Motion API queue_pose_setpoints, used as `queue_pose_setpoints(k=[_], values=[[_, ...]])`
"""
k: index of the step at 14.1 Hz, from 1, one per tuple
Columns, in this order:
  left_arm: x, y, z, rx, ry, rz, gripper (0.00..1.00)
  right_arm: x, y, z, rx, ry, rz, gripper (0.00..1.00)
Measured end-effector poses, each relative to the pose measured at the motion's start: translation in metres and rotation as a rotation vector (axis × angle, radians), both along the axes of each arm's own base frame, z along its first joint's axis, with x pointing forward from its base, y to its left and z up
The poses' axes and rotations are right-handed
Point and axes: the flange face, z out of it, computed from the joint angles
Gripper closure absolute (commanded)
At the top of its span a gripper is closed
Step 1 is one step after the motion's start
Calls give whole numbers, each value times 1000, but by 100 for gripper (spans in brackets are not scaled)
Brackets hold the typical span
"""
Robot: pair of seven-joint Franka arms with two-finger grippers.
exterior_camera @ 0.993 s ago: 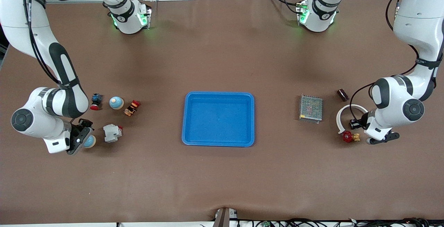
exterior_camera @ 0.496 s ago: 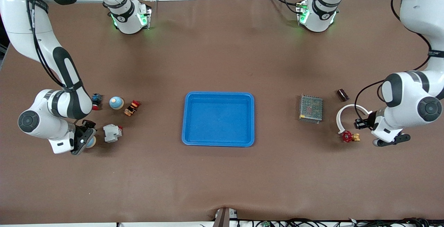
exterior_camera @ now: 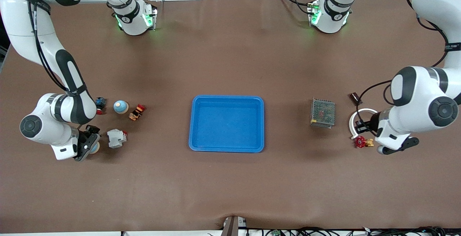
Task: Place electrolytic capacitor and blue bell in tray
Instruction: 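Carry the capacitor and bell toward the blue tray with both grippers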
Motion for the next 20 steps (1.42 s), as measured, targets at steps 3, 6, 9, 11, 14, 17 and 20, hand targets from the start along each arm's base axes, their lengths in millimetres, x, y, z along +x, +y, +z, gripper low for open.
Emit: queue_pose_setpoints(k=[3,6,9,11,14,17,20], values=[[-4,-49,12,-22,-11,51,100,0,0,-1,0,-1,0,46],[-11,-98,24,-40,-18,119,100,1,0,1,0,1,0,57],[-24,-168,35,-42,-25,175,100,2,0,2,1,2,-2,58],[-39,-222,33,-39,-15,212,100,4,0,5,2,13,-2,58],[-51,-275,23,-43,3,266,100,15,2,26,22,66,-28,58],[-56,-308,10,-49,22,315,100,29,15,62,30,113,-92,58],[-67,-345,-7,-71,23,354,100,34,41,99,21,129,-174,60]])
